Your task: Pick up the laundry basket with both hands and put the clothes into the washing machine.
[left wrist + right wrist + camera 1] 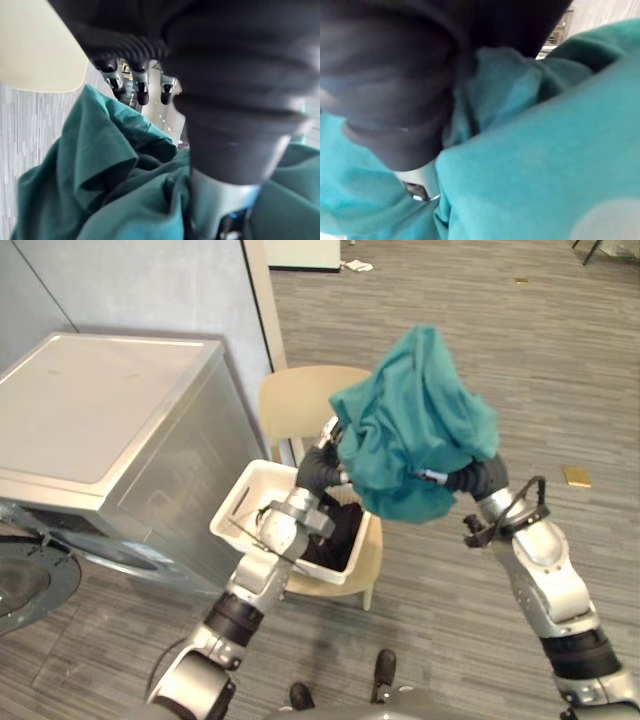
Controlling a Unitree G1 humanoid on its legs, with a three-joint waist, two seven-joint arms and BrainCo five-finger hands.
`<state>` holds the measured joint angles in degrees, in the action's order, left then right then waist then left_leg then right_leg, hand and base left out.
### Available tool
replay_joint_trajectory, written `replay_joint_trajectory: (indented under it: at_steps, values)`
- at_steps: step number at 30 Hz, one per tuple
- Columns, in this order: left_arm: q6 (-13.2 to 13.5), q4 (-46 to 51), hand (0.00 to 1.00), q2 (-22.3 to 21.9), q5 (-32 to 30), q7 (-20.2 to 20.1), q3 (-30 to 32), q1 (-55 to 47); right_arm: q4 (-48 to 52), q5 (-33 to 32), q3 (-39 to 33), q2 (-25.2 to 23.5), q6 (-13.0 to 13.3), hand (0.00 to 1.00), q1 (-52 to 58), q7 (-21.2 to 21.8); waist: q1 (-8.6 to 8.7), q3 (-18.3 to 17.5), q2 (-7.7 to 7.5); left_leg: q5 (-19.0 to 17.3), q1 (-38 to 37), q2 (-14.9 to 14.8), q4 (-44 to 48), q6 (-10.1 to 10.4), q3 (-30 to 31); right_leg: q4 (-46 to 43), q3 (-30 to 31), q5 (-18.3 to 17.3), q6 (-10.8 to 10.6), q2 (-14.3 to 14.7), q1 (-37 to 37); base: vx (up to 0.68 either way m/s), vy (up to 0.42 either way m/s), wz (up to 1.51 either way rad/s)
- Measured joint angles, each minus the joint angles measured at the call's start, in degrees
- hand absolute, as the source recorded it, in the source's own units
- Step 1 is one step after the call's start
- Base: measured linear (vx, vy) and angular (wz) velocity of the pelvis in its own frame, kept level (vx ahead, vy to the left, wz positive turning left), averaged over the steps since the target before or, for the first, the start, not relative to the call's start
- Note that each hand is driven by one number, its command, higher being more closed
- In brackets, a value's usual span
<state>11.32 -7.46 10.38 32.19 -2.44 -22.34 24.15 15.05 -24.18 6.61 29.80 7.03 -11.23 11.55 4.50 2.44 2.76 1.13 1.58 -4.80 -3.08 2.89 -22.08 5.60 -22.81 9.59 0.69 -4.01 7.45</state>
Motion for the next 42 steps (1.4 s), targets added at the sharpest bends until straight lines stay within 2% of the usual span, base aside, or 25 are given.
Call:
replay_joint_trajectory:
  at_steps: [8, 14, 18, 22, 27, 29, 31, 32, 34, 35, 36, 39, 40, 42]
  values:
    - [-1.6, 0.02, 0.0, 0.22, 8.24, -2.56, -0.97, 0.05, -0.15, -1.1, 2.16, 0.02, -0.86, 1.0, 0.51, 0.01, -0.43, -0.43, 0.72, 0.02, 0.38, 0.07, 0.0, -0.01, 1.04, 0.03, -1.02, 0.01, -0.01, -0.15, -0.15, 0.01, 0.048, 0.07]
    - [-2.06, 0.12, 0.0, 1.35, 9.96, -3.48, -2.41, -0.06, -0.42, -1.15, 4.05, 0.03, -0.85, 1.0, 0.49, 0.01, -0.7, -0.43, 0.72, 0.02, 0.54, 0.07, 0.09, -0.02, 1.42, 0.04, -1.45, 0.02, -0.01, -0.21, -0.24, 0.01, 0.044, 0.04]
    - [-2.15, 1.98, 0.0, 1.63, 9.91, -3.71, -2.23, -4.44, -1.68, -1.0, 6.28, 0.0, -0.82, 1.0, 0.01, 0.0, -1.26, -0.52, 0.85, 0.02, 0.91, -0.02, 0.34, -0.02, 2.14, 0.07, -2.3, 0.01, -0.01, -0.24, -0.42, 0.0, 0.041, 0.08]
    - [-2.46, 8.42, 0.0, 1.05, 9.68, -3.9, -1.55, -13.51, -4.1, 0.2, 9.69, -0.16, -0.87, 1.0, -2.69, 0.03, -2.87, -0.63, 1.01, 0.03, 2.22, -0.23, 1.08, -0.02, 5.25, 0.13, -5.27, -0.31, -0.33, -0.27, -1.55, -0.01, 0.045, 0.39]
    - [-3.22, 18.32, 0.0, 0.45, 8.83, -5.24, 2.9, -25.52, -5.06, 1.84, 16.12, -5.48, -0.98, 1.0, -8.17, 1.23, -8.69, -0.77, 0.85, 0.75, 5.07, 0.04, 1.36, 0.01, 11.53, 0.15, -11.24, -1.12, -0.99, -0.39, -2.33, -0.01, 0.046, 0.67]
    - [-3.23, 21.35, 0.0, 0.34, 7.38, -5.5, 5.31, -28.91, -6.25, 1.85, 19.06, -9.39, -0.99, 1.0, -10.55, 1.35, -11.31, -1.01, 0.3, 2.39, 6.18, 0.35, 0.84, 0.18, 15.37, 0.13, -14.83, -1.43, -0.73, -0.44, -2.42, 0.05, 0.042, 0.82]
    - [-3.22, 22.6, 0.0, -0.02, 6.34, -5.5, 7.29, -30.53, -8.27, 2.11, 20.14, -11.74, -1.04, 1.0, -12.39, 1.44, -13.23, -1.01, -0.41, 3.52, 7.37, 0.8, 0.82, 0.1, 18.56, 0.13, -16.54, -1.45, -0.7, -0.42, -2.95, 0.04, 0.055, 0.82]
    - [-3.19, 22.9, 0.0, -0.04, 6.03, -5.49, 7.75, -31.05, -8.88, 2.21, 20.54, -12.26, -1.04, 1.0, -12.95, 1.44, -13.64, -1.05, -0.66, 3.6, 7.65, 0.79, 0.83, 0.16, 19.62, 0.13, -16.93, -1.52, -0.75, -0.43, -3.23, 0.03, 0.065, 0.9]
    - [-2.95, 24.75, 0.0, 0.07, 5.08, -5.35, 9.7, -33.93, -10.54, 2.45, 22.07, -15.07, -1.15, 1.0, -14.7, 1.46, -15.57, -1.19, -2.84, 4.57, 7.79, 1.12, -0.36, 0.22, 22.16, 0.19, -18.91, -2.48, -1.31, -0.76, -4.12, 0.03, 0.063, 0.73]
    - [-2.66, 25.33, 0.0, 0.21, 4.79, -5.26, 9.95, -34.79, -10.76, 2.48, 22.63, -15.76, -1.15, 1.0, -15.1, 1.46, -15.97, -1.2, -3.46, 4.69, 7.8, 1.2, -0.66, 0.34, 22.59, 0.27, -19.37, -2.58, -1.35, -0.93, -4.22, 0.02, 0.069, 0.5]
    - [-2.04, 26.17, 0.0, 0.58, 4.06, -5.1, 10.35, -36.4, -11.54, 2.68, 23.78, -17.35, -1.19, 1.0, -16.15, 1.66, -16.65, -1.38, -4.95, 4.87, 8.13, 1.43, -1.0, 0.41, 23.69, 0.3, -20.04, -2.91, -1.64, -1.09, -4.24, 0.01, 0.057, 0.32]
    - [-1.98, 27.56, 0.0, 0.96, 3.04, -5.06, 10.99, -38.31, -11.56, 2.94, 25.38, -18.47, -1.23, 1.0, -17.2, 2.1, -17.54, -1.54, -7.05, 4.76, 8.83, 1.85, -1.05, 0.61, 25.15, 0.16, -21.24, -3.27, -2.14, -1.3, -4.26, 0.01, 0.059, 0.25]
    - [-1.98, 28.06, 0.0, 1.23, 3.04, -5.06, 11.06, -38.76, -11.56, 3.09, 25.75, -18.48, -1.23, 1.0, -17.71, 2.21, -18.13, -1.53, -7.67, 4.75, 9.0, 1.94, -1.06, 0.62, 25.34, 0.14, -21.41, -3.31, -2.18, -1.42, -4.21, 0.02, 0.05, 0.18]
    - [-1.98, 28.98, 0.0, 1.62, 3.04, -5.06, 11.3, -39.41, -11.55, 3.51, 26.37, -18.48, -1.23, 1.0, -18.82, 2.24, -18.1, -1.5, -8.03, 4.78, 9.54, 2.12, -1.02, 0.64, 26.34, 0.13, -22.39, -3.44, -2.24, -1.48, -4.19, 0.02, 0.041, 0.24]
